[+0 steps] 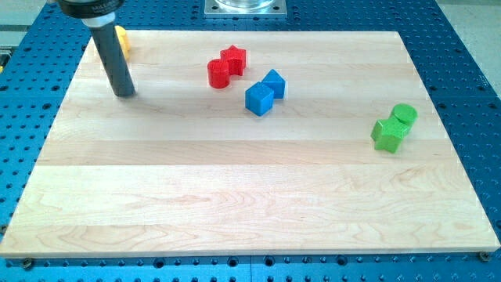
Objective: Make a group of red and blue blocks
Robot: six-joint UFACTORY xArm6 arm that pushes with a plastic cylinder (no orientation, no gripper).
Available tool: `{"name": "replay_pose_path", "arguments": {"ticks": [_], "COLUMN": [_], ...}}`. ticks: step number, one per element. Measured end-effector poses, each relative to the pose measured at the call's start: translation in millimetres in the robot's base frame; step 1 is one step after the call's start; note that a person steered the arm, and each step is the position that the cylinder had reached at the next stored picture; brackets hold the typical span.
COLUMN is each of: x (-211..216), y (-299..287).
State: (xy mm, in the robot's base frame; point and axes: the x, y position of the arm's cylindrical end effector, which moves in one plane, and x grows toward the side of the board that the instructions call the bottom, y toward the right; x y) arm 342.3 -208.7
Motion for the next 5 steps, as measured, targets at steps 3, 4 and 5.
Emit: {"name": "replay_pose_path", "arguments": {"ticks": [3, 4, 5], "x": [-9, -14, -68], "y": [131, 131, 131]}}
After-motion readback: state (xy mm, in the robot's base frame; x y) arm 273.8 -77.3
